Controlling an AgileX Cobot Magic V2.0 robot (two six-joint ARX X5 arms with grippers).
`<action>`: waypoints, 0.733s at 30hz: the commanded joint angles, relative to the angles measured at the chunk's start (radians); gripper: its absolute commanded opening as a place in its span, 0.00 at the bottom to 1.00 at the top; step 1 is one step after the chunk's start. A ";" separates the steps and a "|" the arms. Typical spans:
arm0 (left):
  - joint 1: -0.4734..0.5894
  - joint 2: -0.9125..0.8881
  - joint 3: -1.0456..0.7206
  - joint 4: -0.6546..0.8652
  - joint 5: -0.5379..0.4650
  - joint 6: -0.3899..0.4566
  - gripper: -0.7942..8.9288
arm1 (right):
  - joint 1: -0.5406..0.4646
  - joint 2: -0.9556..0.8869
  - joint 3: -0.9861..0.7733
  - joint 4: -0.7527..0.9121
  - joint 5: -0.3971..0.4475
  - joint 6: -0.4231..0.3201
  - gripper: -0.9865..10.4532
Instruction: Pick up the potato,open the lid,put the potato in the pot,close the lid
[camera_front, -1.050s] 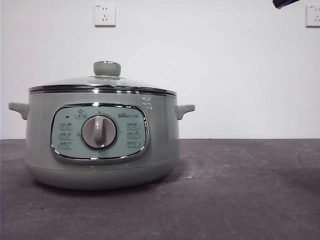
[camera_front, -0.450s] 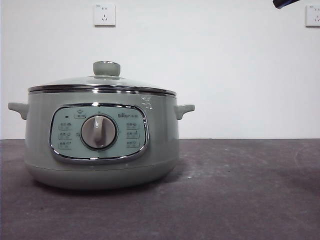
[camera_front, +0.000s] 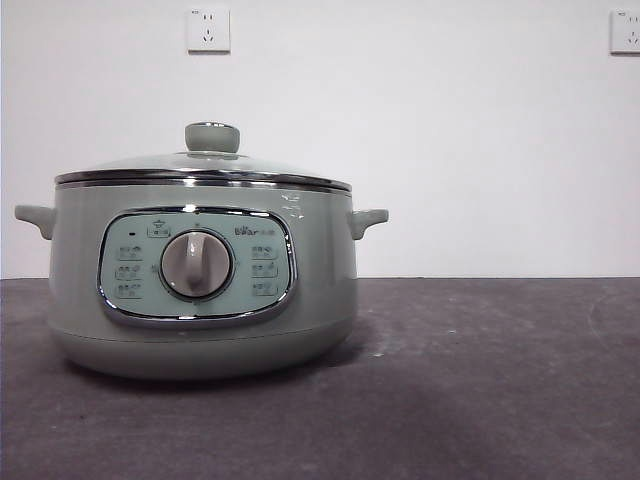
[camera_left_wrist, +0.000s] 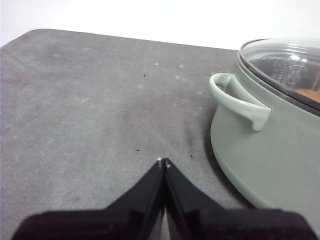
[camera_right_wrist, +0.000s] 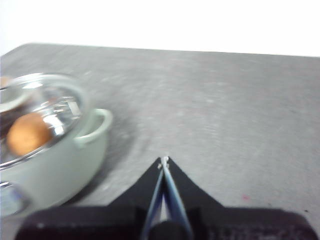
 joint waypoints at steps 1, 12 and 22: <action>0.003 -0.003 -0.016 0.006 -0.001 -0.003 0.08 | -0.149 -0.094 -0.125 0.101 -0.110 -0.021 0.09; 0.003 -0.003 -0.016 0.006 -0.001 -0.003 0.08 | -0.315 -0.375 -0.486 0.270 -0.183 -0.014 0.09; 0.003 -0.003 -0.016 0.006 -0.001 -0.003 0.08 | -0.315 -0.393 -0.578 0.285 -0.183 -0.015 0.09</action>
